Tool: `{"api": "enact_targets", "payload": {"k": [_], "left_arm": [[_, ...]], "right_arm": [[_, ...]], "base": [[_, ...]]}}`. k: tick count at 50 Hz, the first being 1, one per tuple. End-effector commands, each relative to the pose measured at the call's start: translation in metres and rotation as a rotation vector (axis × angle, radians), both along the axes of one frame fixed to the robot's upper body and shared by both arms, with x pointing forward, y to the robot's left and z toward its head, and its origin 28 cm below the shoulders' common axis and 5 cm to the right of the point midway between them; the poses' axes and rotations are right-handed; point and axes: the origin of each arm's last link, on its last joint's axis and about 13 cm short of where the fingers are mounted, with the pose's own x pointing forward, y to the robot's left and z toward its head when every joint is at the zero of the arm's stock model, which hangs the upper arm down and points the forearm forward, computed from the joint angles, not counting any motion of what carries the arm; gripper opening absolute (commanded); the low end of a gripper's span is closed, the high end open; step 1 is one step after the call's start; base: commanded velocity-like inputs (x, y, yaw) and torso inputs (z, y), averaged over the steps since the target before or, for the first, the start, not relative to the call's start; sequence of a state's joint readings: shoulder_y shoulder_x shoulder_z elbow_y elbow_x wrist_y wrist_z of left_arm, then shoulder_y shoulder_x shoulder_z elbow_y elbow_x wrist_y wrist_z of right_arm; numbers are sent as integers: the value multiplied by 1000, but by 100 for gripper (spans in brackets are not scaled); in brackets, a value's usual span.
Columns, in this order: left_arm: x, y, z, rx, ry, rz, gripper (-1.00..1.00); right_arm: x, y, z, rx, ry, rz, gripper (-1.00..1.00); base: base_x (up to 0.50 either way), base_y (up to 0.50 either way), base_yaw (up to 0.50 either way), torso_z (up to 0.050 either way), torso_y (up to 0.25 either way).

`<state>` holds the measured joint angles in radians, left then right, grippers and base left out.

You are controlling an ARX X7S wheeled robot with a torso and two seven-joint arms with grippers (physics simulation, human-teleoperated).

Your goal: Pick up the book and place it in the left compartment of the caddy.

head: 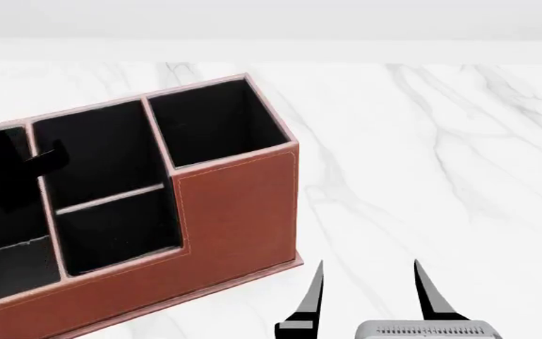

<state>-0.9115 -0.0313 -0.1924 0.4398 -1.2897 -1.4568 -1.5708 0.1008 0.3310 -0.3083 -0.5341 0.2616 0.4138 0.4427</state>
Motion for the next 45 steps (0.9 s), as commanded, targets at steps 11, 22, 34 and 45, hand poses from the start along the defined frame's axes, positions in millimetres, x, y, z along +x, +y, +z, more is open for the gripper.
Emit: {"api": "enact_targets", "payload": {"k": [11,22,34,45], "left_arm": [[9,9,-7,39,12,33,-100],[13,10,-10,55,20,39,-100],[21,9,-20,85,42,17,-100],[28,8,-30,100,67,10,-100]], "right_arm": [[2,-1,-1,0,-8,-6,100],[2,-1,-1,0,-6,-5,100],[2,-1,0,0,-6,-4,100],[1,-1,-1,1,-4,-5,100]], "base": [[0,0,0,1,2],[0,0,0,0,1],[0,0,0,1,2],[0,0,0,0,2]]}}
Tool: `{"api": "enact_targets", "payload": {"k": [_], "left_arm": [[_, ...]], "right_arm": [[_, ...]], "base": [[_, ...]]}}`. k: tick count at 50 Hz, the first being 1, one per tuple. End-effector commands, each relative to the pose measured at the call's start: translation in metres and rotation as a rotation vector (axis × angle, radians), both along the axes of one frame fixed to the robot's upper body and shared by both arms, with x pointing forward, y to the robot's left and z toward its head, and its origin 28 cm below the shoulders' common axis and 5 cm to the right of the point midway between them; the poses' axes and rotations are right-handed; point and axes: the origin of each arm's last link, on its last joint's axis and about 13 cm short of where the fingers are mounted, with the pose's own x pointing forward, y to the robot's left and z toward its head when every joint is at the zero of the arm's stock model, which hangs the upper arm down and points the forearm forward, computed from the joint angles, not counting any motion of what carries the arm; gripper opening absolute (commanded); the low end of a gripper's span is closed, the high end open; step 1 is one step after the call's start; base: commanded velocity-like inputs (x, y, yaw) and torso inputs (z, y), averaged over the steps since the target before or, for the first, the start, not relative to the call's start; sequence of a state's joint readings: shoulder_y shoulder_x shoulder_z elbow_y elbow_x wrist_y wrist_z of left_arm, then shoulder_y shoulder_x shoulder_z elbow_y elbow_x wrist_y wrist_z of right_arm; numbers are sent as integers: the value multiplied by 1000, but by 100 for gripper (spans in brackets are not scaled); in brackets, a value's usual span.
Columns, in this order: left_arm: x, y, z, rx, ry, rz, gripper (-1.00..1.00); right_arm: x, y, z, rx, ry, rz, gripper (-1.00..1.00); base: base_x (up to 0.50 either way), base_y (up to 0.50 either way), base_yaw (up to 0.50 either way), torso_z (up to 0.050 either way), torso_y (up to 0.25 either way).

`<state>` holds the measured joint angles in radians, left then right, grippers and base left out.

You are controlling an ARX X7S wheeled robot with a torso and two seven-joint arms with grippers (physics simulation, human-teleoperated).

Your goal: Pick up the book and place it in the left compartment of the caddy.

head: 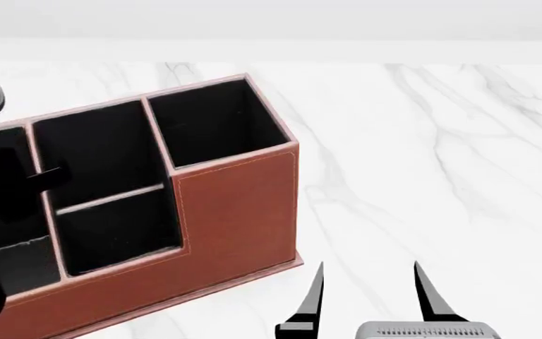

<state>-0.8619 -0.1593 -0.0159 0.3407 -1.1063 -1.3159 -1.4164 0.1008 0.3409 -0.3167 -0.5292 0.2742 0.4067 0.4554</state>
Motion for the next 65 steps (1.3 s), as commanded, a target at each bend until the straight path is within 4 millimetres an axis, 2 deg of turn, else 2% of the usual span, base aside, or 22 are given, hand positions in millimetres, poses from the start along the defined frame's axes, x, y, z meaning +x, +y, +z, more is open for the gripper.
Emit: {"api": "enact_targets", "payload": {"k": [1,65], "left_arm": [[5,-1,-4,-9,-1,-40,-100],[27,14,-28,2,63,50,-100]], "right_arm": [[2,-1,0,-1,-10,-5,100],[2,-2,-2,3,-4,-9,100]], "base": [[0,0,0,0,0],[0,0,0,0,2]]}}
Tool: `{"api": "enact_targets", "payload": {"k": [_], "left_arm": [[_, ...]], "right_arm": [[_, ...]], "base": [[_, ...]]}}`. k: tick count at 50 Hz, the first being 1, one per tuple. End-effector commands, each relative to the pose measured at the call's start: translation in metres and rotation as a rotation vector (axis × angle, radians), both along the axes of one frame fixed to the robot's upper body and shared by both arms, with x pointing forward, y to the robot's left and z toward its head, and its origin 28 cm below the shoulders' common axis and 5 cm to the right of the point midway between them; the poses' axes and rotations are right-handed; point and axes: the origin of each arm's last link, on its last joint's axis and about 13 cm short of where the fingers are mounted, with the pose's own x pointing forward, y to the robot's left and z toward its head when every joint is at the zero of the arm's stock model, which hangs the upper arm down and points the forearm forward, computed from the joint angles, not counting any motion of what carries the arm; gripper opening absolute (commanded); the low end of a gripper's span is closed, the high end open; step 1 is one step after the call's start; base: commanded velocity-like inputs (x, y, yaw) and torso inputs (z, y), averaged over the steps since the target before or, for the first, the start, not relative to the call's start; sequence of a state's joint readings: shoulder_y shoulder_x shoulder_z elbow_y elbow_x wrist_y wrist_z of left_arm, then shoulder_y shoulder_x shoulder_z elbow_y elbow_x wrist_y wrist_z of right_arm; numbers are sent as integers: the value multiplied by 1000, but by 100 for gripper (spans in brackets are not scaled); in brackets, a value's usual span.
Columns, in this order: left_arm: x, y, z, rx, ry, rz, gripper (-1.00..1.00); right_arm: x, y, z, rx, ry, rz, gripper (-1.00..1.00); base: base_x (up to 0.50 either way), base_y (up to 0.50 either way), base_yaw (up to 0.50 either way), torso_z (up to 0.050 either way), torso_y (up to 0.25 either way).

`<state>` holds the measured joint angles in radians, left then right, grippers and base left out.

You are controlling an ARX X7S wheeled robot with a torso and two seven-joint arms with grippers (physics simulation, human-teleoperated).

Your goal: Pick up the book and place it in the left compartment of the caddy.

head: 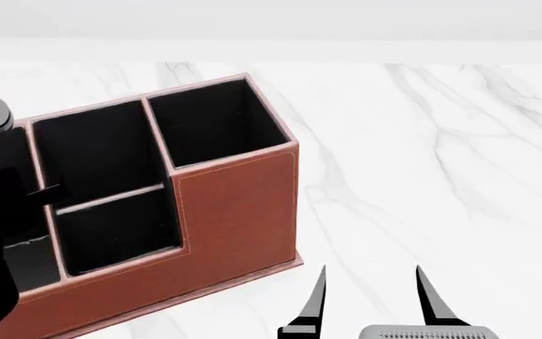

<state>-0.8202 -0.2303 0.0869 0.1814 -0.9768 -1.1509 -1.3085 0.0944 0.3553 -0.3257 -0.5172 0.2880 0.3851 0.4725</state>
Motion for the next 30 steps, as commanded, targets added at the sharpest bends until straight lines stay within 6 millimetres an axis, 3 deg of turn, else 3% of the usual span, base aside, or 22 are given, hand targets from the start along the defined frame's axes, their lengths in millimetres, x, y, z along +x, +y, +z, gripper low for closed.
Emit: {"api": "enact_targets", "payload": {"k": [1,30], "left_arm": [[3,1,1,-17,-16,-24,-100],[16,2,-12,7,17,-63,-100]], "right_arm": [[3,-1,0,0,-10,-3,100],[1,-2,0,0,-10,-6,100]], "base": [[0,0,0,0,10],[0,0,0,0,1]]}}
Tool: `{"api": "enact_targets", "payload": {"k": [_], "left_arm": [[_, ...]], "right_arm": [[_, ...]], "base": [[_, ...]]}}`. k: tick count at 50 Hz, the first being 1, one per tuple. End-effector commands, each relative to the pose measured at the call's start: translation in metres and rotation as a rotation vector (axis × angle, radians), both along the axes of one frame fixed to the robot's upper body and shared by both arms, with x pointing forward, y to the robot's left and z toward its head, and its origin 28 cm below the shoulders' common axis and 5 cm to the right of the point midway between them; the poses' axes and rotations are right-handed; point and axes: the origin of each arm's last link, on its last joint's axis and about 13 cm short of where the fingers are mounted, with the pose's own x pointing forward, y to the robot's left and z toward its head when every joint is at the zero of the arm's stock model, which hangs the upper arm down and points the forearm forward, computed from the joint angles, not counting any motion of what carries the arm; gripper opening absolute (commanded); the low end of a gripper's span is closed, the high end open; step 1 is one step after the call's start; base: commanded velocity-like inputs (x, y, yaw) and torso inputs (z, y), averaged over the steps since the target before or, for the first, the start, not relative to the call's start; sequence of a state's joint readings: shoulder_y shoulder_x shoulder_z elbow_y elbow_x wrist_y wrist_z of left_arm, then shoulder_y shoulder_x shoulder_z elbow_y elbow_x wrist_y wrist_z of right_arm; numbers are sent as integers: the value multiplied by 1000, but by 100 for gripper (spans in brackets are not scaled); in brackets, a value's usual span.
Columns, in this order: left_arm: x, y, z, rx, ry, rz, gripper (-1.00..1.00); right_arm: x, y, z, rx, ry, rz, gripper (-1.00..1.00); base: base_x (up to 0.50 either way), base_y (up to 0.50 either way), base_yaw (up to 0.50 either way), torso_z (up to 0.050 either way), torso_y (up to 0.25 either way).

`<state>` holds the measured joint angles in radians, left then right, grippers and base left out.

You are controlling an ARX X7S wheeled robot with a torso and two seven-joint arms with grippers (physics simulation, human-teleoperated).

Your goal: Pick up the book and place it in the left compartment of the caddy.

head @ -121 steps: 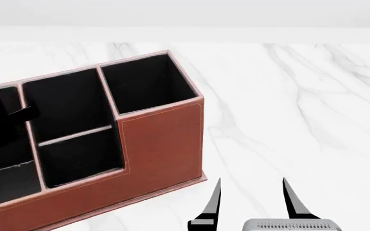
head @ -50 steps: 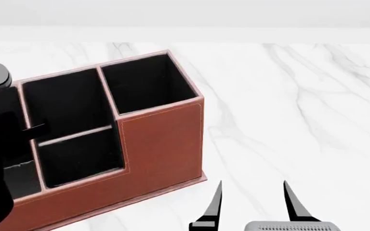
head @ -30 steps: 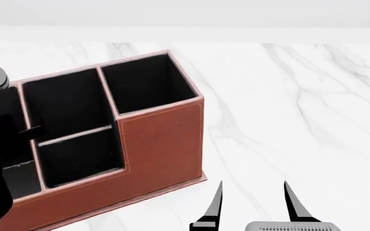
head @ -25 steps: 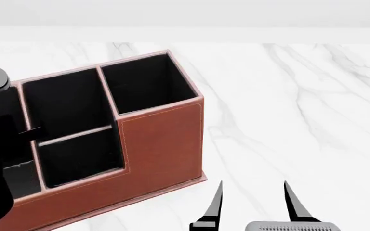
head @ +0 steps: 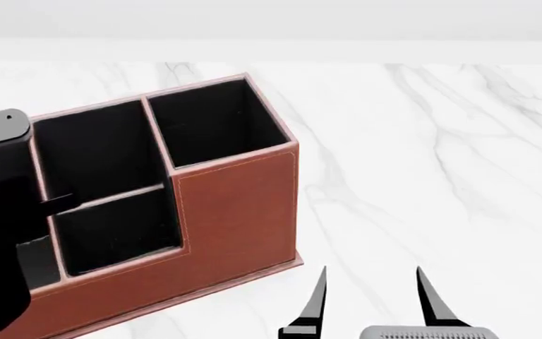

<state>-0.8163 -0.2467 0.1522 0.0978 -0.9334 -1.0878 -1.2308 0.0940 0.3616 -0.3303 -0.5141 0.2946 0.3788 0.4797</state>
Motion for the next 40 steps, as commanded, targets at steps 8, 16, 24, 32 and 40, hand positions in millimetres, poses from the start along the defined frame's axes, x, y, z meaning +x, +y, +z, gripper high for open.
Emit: {"api": "enact_targets", "payload": {"k": [8,16,24,32,40], "left_arm": [[13,6,-3,14,-4,-41,-100],[21,9,-7,30,14,-59,-100],[26,12,-13,46,28,-62,-100],[32,17,-17,58,44,-37,-100],[34,21,-22,65,53,-26,-100]], "right_arm": [[1,-2,0,-1,-11,-7,100],[1,-2,0,1,-11,-9,100],[0,-2,1,0,-11,-8,100],[1,-2,0,1,-9,-9,100],[2,-2,-1,1,-9,-9,100]], "base": [[0,0,0,0,1],[0,0,0,1,3],[0,0,0,0,1],[0,0,0,0,1],[0,0,0,0,3]]}}
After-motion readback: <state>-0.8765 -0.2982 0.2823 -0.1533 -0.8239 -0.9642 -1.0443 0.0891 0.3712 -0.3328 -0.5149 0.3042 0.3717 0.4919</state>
